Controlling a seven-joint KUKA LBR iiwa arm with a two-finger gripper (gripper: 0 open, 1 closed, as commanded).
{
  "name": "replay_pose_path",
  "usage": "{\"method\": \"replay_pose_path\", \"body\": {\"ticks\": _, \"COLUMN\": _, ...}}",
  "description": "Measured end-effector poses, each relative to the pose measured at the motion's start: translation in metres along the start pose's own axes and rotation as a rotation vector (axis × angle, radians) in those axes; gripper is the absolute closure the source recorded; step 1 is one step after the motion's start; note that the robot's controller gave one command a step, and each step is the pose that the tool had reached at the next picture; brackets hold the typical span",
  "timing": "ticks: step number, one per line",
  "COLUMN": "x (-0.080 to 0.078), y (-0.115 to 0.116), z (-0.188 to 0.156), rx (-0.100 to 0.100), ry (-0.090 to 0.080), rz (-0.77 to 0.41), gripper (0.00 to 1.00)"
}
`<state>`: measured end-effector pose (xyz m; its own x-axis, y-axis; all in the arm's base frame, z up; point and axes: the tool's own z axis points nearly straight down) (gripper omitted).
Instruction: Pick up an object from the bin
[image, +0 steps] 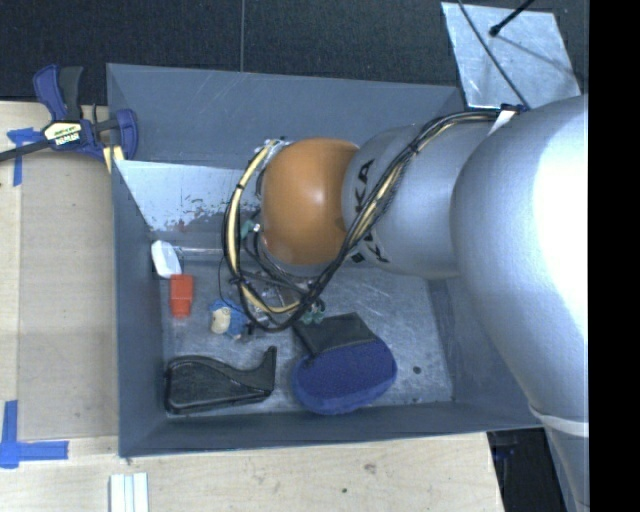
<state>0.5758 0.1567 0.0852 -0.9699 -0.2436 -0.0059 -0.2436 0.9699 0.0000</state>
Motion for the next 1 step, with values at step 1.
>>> {"method": "replay_pose_path", "body": {"ticks": 1, "x": 0.0099, "y": 0.0137, "z": -0.2196, "rx": 0.0, "ry": -0.007, "rz": -0.099, "gripper": 1.0}}
